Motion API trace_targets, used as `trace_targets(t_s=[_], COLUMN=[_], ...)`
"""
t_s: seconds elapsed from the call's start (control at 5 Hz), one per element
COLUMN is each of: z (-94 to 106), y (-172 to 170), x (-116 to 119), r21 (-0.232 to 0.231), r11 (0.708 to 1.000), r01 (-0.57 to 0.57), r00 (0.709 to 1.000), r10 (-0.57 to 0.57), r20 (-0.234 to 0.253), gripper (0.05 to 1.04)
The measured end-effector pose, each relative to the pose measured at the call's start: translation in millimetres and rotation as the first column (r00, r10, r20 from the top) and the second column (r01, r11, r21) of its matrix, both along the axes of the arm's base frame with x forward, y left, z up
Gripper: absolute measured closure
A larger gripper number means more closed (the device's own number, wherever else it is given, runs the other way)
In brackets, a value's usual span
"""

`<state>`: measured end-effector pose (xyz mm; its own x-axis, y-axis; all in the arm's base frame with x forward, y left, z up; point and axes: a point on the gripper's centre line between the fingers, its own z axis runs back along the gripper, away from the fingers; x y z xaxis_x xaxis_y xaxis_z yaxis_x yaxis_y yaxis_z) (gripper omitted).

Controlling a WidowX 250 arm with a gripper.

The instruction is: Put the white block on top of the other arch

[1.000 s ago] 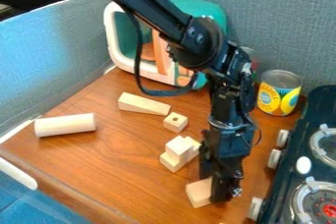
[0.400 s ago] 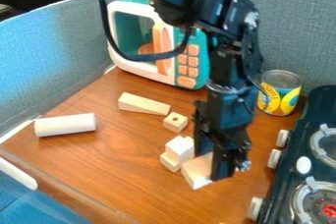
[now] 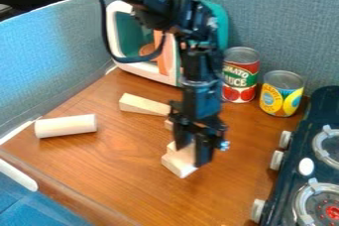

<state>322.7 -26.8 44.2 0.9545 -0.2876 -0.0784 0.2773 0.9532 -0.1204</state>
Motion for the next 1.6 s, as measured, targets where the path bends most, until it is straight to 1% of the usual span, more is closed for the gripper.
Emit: trace_targets(t_s=[0.2, 0.4, 0.8, 1.0, 1.2, 1.4, 1.6], z=[0.2, -0.4, -0.6, 7.7, 13.1, 18.4, 11.3], y=[8.7, 13.8, 13.7, 16.2, 18.2, 18.2, 22.5], x=[0.6, 0.7, 2.9, 13.6, 19.8, 27.6, 24.1], r21=[-0.012, -0.015, -0.017, 0.004, 0.027, 0.028, 0.020], r11=[0.999, 0.998, 0.998, 1.000, 0.999, 0.999, 1.000], r01=[-0.048, -0.067, -0.055, -0.016, 0.022, 0.031, 0.020], r00=[0.999, 0.998, 0.998, 0.995, 0.990, 0.986, 0.992], r10=[0.048, 0.067, 0.055, 0.015, -0.026, -0.035, -0.022], r20=[-0.003, -0.001, 0.014, 0.102, 0.139, 0.162, 0.125], gripper=[0.548, 0.548, 0.548, 0.548, 0.548, 0.548, 0.548])
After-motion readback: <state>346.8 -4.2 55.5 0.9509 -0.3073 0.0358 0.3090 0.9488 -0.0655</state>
